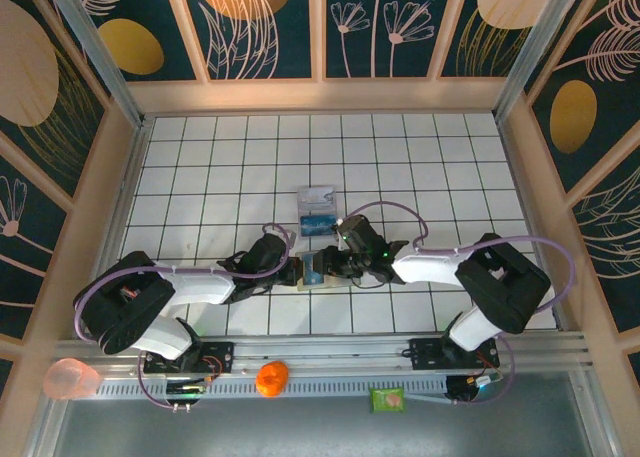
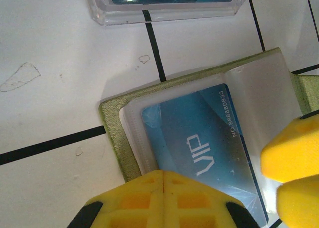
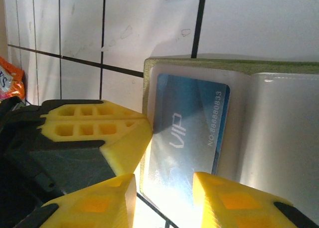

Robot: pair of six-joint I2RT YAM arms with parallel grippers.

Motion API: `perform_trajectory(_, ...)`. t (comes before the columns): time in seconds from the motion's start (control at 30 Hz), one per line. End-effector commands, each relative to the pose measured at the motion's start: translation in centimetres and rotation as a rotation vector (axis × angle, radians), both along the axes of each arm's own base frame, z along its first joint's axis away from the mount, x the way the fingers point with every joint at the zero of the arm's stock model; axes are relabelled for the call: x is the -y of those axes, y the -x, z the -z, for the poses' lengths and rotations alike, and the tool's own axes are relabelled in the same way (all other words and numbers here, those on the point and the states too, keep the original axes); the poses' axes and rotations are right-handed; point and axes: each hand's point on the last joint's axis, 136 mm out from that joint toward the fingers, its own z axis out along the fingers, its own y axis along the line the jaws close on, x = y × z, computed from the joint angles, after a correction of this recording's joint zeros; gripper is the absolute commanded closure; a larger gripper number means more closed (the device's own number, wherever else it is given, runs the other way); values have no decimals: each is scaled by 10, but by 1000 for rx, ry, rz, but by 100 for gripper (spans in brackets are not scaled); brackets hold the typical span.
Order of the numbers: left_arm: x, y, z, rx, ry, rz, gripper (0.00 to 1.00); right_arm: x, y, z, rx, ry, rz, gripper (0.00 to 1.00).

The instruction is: Take the credit cards out of the card holder

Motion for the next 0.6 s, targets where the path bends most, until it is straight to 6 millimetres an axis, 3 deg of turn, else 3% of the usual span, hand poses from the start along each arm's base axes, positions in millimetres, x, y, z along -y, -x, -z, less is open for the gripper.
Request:
perform_trajectory(0.0, -9, 3, 7, -6, -33, 1, 100, 3, 1, 12, -36, 14, 19, 65)
perform_trajectory(0.57, -10, 4, 9, -4, -43, 5, 100, 17, 0, 29, -52, 108, 71, 66)
